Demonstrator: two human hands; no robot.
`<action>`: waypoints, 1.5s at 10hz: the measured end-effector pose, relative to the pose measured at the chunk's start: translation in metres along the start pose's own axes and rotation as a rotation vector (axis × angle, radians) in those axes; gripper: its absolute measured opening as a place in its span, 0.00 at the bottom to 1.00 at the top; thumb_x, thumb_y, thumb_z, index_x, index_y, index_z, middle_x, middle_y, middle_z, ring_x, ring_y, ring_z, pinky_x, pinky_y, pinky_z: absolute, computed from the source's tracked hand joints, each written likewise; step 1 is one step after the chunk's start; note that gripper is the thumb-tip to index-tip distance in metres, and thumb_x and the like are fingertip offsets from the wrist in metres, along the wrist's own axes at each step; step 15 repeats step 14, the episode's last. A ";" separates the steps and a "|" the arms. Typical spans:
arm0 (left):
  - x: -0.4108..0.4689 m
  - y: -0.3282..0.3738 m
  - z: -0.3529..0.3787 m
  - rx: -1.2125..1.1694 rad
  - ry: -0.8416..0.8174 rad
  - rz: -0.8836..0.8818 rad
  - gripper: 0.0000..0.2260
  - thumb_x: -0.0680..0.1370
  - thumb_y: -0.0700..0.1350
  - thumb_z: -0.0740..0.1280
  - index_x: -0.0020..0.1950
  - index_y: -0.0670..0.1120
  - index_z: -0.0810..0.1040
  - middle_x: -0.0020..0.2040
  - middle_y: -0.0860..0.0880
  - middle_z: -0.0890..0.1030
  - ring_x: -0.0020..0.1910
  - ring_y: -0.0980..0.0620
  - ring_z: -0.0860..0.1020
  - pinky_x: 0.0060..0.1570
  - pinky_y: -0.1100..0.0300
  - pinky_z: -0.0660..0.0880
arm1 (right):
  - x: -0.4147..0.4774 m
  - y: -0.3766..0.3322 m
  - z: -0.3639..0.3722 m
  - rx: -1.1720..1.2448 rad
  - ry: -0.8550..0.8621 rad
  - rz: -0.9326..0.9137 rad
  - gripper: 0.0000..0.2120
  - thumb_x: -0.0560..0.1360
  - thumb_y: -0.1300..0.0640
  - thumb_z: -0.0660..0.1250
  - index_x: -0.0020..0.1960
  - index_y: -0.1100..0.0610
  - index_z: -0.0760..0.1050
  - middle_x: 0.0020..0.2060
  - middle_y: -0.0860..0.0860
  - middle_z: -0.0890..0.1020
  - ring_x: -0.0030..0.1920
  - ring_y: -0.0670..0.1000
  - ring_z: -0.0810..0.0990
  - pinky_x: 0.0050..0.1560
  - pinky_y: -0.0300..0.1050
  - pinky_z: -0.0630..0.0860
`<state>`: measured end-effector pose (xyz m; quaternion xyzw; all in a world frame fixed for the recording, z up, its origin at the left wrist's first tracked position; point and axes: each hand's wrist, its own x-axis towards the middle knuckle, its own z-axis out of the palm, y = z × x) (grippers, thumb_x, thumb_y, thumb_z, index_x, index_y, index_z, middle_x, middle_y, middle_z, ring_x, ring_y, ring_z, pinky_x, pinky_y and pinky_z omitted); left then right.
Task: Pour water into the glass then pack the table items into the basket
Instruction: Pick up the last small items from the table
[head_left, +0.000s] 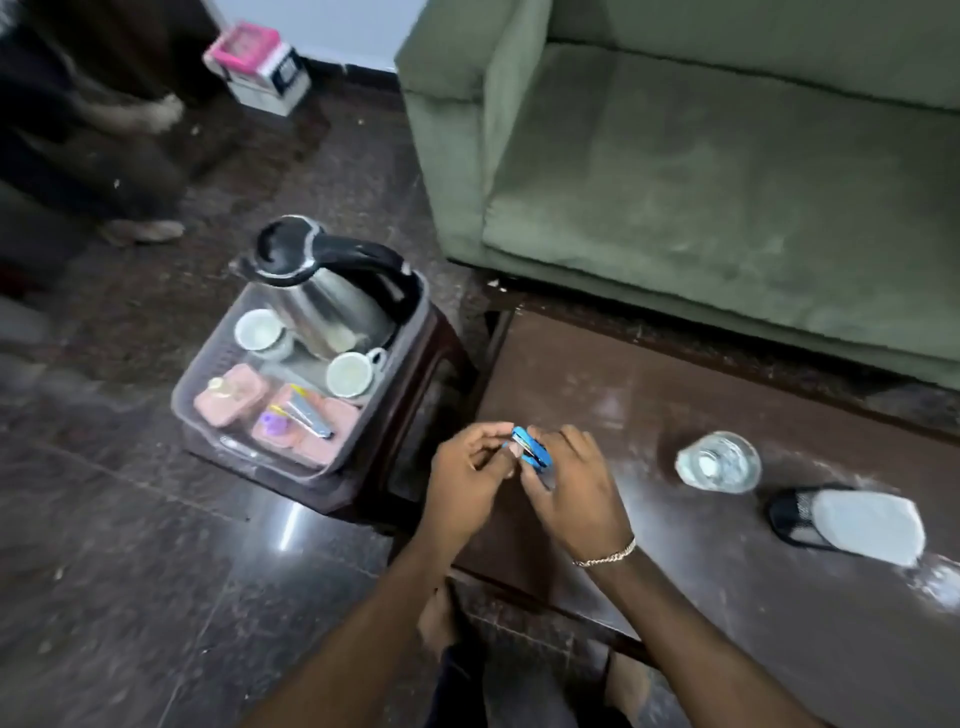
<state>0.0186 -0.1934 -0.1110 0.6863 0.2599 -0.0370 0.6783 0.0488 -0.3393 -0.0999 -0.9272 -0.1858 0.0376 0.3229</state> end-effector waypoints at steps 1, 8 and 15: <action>0.013 0.003 -0.058 -0.042 0.116 0.004 0.10 0.79 0.34 0.73 0.55 0.47 0.84 0.46 0.47 0.87 0.46 0.52 0.85 0.54 0.48 0.83 | 0.028 -0.046 0.030 0.033 -0.023 -0.064 0.15 0.72 0.61 0.75 0.58 0.62 0.81 0.50 0.57 0.82 0.49 0.60 0.80 0.55 0.47 0.73; 0.063 -0.011 -0.241 1.301 0.075 0.128 0.21 0.76 0.55 0.55 0.63 0.54 0.80 0.77 0.42 0.69 0.76 0.33 0.62 0.68 0.35 0.65 | 0.083 -0.174 0.182 -0.356 -0.080 -0.038 0.07 0.70 0.51 0.73 0.42 0.53 0.79 0.40 0.49 0.83 0.45 0.57 0.77 0.43 0.52 0.61; 0.062 -0.005 -0.250 1.154 0.079 0.269 0.20 0.75 0.52 0.59 0.65 0.49 0.77 0.69 0.43 0.75 0.70 0.41 0.71 0.63 0.42 0.72 | 0.072 -0.158 0.176 -0.249 -0.050 0.016 0.11 0.78 0.47 0.65 0.49 0.52 0.82 0.46 0.50 0.82 0.48 0.57 0.77 0.45 0.56 0.70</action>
